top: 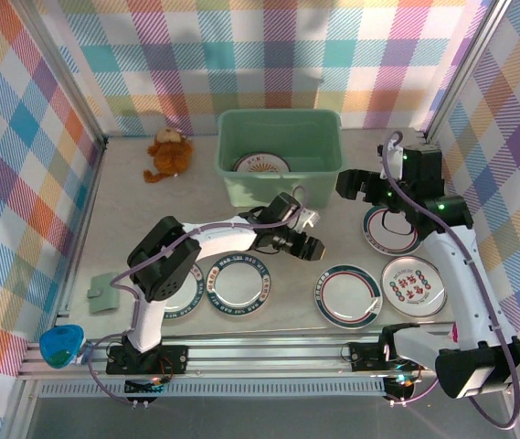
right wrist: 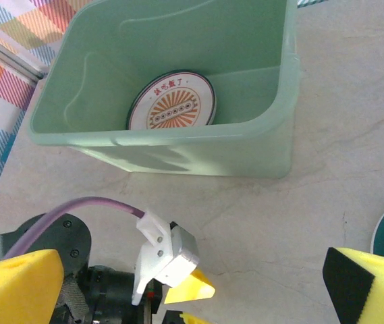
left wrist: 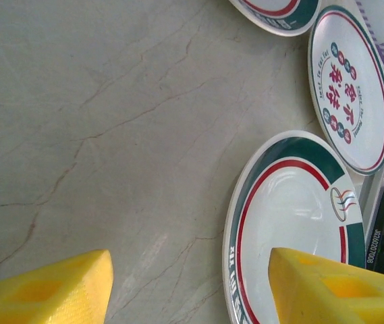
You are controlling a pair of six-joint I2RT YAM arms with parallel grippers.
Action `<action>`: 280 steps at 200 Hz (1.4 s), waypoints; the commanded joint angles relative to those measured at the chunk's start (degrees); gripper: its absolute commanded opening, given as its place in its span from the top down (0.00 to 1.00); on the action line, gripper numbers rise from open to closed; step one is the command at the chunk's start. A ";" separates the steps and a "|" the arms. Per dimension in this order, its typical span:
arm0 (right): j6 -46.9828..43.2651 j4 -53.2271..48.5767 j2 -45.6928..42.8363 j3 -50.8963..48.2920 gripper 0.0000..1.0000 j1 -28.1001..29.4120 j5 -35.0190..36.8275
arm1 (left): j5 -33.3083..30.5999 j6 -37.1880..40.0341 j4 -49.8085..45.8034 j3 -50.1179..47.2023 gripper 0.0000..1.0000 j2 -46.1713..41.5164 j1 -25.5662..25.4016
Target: Place the plates into the plastic bin on the countertop
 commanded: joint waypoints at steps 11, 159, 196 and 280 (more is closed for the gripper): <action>-0.78 0.77 1.08 -0.39 0.01 -0.69 -1.62 | 1.81 1.11 -2.12 3.65 0.36 3.15 -1.82; -1.31 2.53 3.77 -2.82 0.01 -1.05 -3.95 | 5.63 -2.11 -0.53 4.47 0.41 7.23 -5.01; -1.40 2.81 2.60 -4.24 0.01 -1.22 -3.57 | 5.15 -1.97 -1.36 3.96 0.43 7.02 -5.76; -1.88 3.50 1.77 -5.48 0.01 -1.26 -4.12 | 0.04 2.07 -7.73 7.21 0.50 9.85 -7.51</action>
